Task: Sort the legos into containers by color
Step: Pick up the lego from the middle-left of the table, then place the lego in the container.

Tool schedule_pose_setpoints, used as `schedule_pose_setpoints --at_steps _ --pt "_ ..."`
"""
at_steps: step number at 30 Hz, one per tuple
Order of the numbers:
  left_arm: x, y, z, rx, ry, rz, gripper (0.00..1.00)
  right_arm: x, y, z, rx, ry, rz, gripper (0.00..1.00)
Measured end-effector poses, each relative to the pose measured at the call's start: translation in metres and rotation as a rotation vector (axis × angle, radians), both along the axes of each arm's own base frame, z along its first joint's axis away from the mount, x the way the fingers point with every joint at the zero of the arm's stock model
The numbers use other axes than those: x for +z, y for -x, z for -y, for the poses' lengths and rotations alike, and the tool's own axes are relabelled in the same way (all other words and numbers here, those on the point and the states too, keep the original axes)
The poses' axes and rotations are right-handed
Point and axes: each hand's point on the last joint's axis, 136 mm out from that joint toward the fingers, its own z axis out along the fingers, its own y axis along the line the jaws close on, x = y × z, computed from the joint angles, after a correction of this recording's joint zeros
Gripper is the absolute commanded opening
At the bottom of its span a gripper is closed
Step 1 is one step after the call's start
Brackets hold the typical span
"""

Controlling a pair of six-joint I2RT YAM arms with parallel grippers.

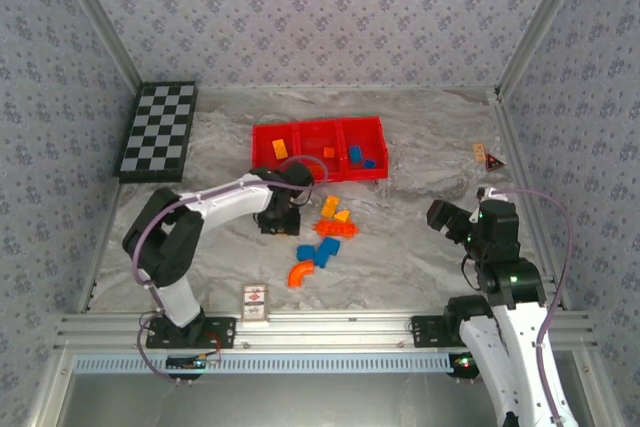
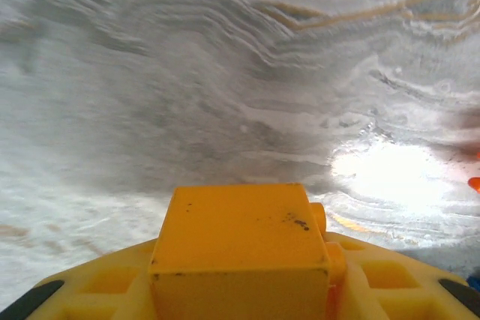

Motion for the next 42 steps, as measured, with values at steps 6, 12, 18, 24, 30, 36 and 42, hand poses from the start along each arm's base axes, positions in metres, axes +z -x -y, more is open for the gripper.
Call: schedule_pose_setpoints --at_steps 6,12,18,24,30,36,42 --pt "0.071 -0.066 -0.011 0.063 0.086 0.179 0.44 0.0 0.0 0.0 0.0 0.0 0.0 1.0" --pt "0.128 -0.138 -0.02 0.102 0.137 0.337 0.44 0.0 0.0 0.0 0.0 0.0 0.0 1.0" --pt "0.12 -0.197 -0.016 0.116 0.112 0.363 0.45 0.0 0.0 0.0 0.0 0.0 0.0 1.0" --pt "0.08 -0.215 -0.01 0.108 0.063 0.288 0.47 0.0 0.0 0.0 0.0 0.0 0.0 1.0" --pt "0.07 -0.208 -0.014 0.108 0.038 0.256 0.63 0.0 0.0 0.0 0.001 0.0 0.0 1.0" --pt "0.047 -0.19 -0.023 0.108 0.005 0.193 0.75 0.0 0.0 -0.001 0.006 -0.004 0.0 1.0" --pt "0.071 -0.178 -0.026 0.104 0.034 0.244 0.81 0.0 0.0 -0.001 0.006 -0.004 -0.001 1.0"
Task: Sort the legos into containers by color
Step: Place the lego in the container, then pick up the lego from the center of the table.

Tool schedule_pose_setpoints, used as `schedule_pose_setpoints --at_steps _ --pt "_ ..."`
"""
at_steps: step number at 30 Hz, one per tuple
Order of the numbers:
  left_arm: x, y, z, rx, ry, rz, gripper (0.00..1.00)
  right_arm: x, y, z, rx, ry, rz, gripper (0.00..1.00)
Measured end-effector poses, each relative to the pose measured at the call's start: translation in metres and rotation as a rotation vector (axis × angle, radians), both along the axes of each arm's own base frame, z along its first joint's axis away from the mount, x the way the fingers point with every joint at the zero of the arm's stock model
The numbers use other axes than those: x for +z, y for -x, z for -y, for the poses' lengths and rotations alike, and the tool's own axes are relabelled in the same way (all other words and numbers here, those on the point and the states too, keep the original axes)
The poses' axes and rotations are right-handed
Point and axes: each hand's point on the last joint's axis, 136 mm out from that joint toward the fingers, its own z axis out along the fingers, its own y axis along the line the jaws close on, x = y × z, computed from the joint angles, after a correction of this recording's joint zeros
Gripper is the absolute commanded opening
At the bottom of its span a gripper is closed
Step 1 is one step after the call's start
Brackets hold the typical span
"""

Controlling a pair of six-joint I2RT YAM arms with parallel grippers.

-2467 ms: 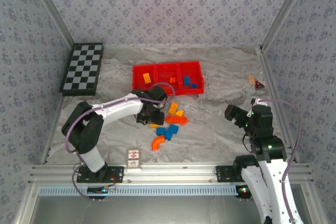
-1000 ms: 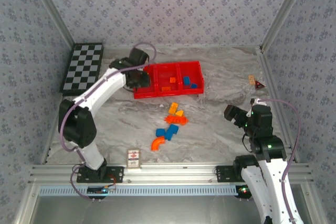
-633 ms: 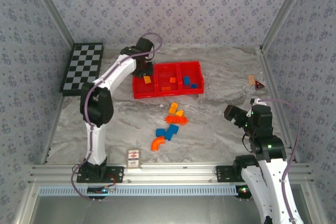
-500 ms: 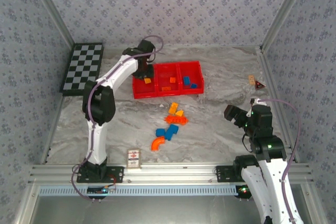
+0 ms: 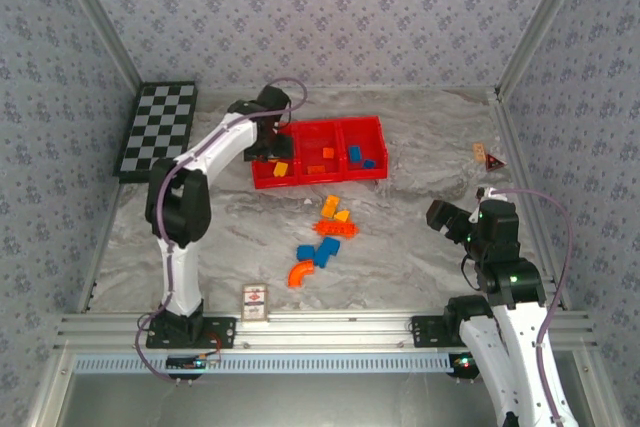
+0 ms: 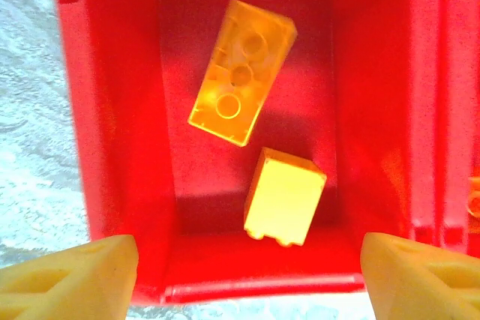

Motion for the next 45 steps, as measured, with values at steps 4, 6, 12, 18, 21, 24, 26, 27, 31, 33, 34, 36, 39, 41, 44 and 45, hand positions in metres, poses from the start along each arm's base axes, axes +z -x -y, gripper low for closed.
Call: schedule_pose_setpoints --at_steps 4,6,12,18,21,24,26,27,31,33,34,36,39,41,44,45 --pt "0.03 0.019 0.005 -0.03 0.035 0.063 0.85 0.0 0.0 0.0 0.0 0.0 0.0 1.0" --pt "0.044 0.03 0.016 -0.062 0.052 0.095 0.86 0.0 0.0 0.0 0.0 0.0 0.0 1.0" --pt "0.059 0.068 0.07 -0.226 0.072 0.124 0.85 0.0 0.0 0.0 0.0 0.0 0.0 1.0" --pt "0.039 0.093 0.105 -0.326 0.064 0.071 0.82 0.0 0.0 0.0 0.002 0.0 -0.001 1.0" --pt "0.016 0.097 0.117 -0.35 0.046 0.019 0.81 -0.001 0.0 -0.001 0.003 0.0 -0.004 1.0" --pt "-0.006 0.101 0.125 -0.366 0.016 -0.035 0.81 -0.001 0.0 -0.001 0.003 0.001 -0.006 1.0" --pt "-0.018 0.1 0.133 -0.376 0.002 -0.056 0.8 -0.001 0.0 -0.001 0.003 0.001 -0.006 1.0" --pt "-0.025 0.1 0.138 -0.383 -0.003 -0.067 0.8 -0.001 0.0 -0.001 0.003 0.001 -0.006 1.0" --pt "-0.042 0.1 0.151 -0.4 -0.011 -0.099 0.78 -0.001 0.0 -0.001 0.005 0.001 -0.006 1.0" --pt "-0.048 0.099 0.155 -0.404 -0.014 -0.11 0.78 -0.001 0.0 -0.001 0.005 0.001 -0.006 1.0" --pt "-0.049 0.097 0.157 -0.404 -0.013 -0.112 0.77 -0.001 0.0 -0.001 0.005 0.0 -0.006 1.0" --pt "-0.051 0.093 0.161 -0.405 -0.013 -0.113 0.77 -0.001 0.0 -0.001 0.005 0.001 -0.006 1.0" --pt "-0.054 0.089 0.165 -0.404 -0.015 -0.115 0.76 -0.001 0.0 -0.002 0.007 0.001 -0.006 1.0" --pt "-0.057 0.087 0.167 -0.404 -0.017 -0.118 0.74 -0.001 0.0 -0.002 0.007 0.0 -0.006 1.0" --pt "-0.063 0.088 0.167 -0.404 -0.029 -0.133 0.72 -0.001 0.0 -0.002 0.007 0.001 -0.006 1.0" --pt "-0.067 0.089 0.166 -0.403 -0.034 -0.142 0.71 -0.001 0.0 -0.002 0.007 0.001 -0.006 1.0"
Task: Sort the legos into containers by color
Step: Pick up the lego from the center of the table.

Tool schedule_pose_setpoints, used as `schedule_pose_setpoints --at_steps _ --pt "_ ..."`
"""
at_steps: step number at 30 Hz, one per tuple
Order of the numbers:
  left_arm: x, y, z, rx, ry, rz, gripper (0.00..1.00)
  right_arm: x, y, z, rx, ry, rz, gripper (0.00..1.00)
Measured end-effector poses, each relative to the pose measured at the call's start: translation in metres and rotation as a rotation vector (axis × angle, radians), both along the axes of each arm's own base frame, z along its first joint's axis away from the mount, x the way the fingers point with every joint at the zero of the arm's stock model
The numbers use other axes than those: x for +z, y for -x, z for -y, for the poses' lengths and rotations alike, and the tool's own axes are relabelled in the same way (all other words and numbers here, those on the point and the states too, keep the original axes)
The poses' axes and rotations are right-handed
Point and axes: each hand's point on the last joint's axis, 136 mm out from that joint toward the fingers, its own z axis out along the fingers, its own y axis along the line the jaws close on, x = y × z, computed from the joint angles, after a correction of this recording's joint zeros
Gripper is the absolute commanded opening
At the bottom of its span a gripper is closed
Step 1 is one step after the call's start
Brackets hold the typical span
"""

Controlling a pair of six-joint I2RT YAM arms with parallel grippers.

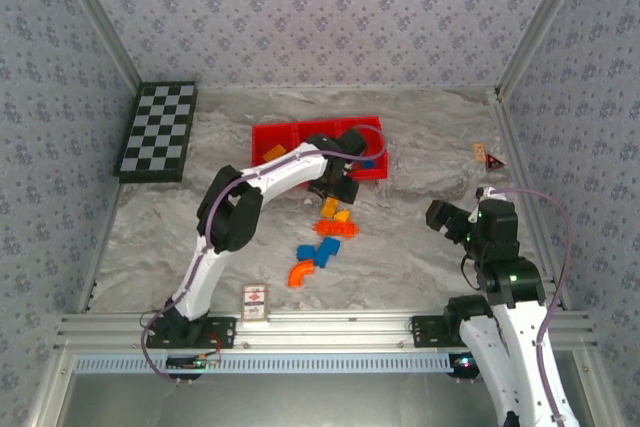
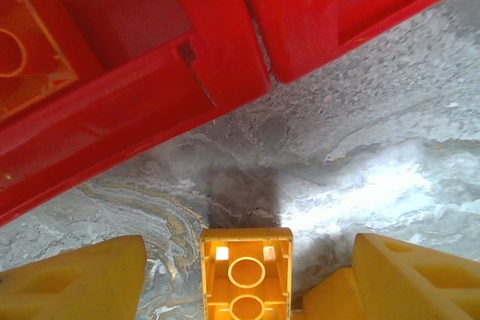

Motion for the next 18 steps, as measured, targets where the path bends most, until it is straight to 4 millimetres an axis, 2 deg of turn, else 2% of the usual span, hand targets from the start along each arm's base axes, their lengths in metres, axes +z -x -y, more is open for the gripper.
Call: schedule_pose_setpoints --at_steps 3,13,18 --pt "-0.007 0.002 -0.003 0.0 -0.019 -0.018 0.69 0.0 0.0 0.0 0.0 0.0 0.0 1.0" --pt "-0.009 0.002 -0.008 0.009 -0.029 -0.028 0.62 0.0 0.0 0.0 0.002 0.0 0.0 1.0" --pt "-0.017 0.003 -0.016 0.023 -0.043 -0.048 0.58 0.0 0.0 -0.001 0.003 0.0 0.0 1.0"
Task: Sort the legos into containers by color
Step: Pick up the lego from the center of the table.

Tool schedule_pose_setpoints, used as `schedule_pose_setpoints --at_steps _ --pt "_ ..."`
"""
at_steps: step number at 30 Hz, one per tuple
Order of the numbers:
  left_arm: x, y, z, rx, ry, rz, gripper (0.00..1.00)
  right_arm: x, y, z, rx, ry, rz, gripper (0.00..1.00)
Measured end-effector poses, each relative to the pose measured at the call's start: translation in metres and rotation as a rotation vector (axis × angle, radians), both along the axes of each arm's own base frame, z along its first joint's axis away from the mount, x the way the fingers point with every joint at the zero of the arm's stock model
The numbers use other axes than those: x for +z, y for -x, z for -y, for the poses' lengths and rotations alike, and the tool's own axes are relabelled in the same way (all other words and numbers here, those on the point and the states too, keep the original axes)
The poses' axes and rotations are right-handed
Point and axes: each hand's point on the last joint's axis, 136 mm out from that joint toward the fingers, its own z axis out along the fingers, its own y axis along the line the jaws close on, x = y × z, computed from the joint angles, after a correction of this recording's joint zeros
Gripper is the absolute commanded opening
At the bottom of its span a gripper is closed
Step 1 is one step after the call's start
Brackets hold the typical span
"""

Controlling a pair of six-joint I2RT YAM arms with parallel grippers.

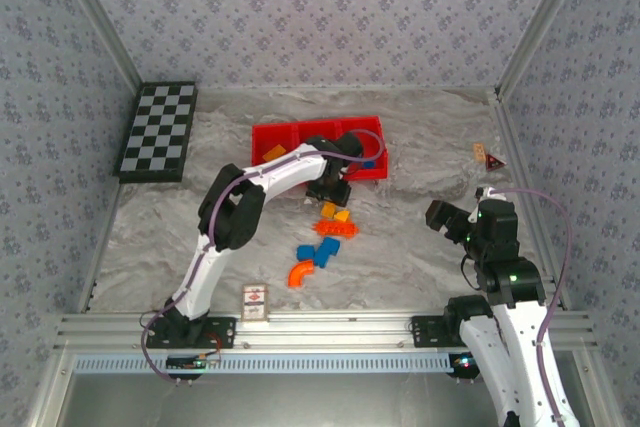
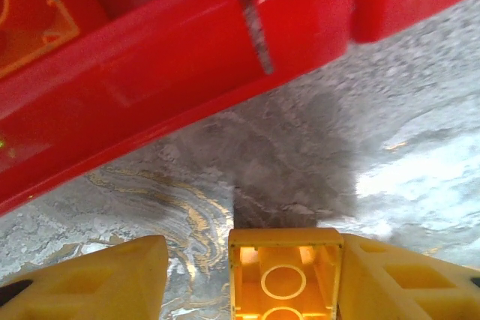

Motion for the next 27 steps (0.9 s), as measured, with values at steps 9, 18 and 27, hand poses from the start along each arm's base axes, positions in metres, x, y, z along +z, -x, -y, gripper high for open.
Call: schedule_pose_setpoints --at_steps 9,18,27 --pt "-0.012 0.004 -0.01 0.031 -0.008 -0.032 0.45 0.0 0.0 0.0 0.0 0.0 0.0 1.0" --pt "-0.01 0.011 -0.022 0.064 -0.003 -0.011 0.3 0.0 0.0 0.0 0.0 0.0 0.0 1.0" --pt "0.054 0.009 -0.073 0.156 0.053 0.08 0.28 0.0 0.0 0.0 0.0 0.0 0.0 1.0"
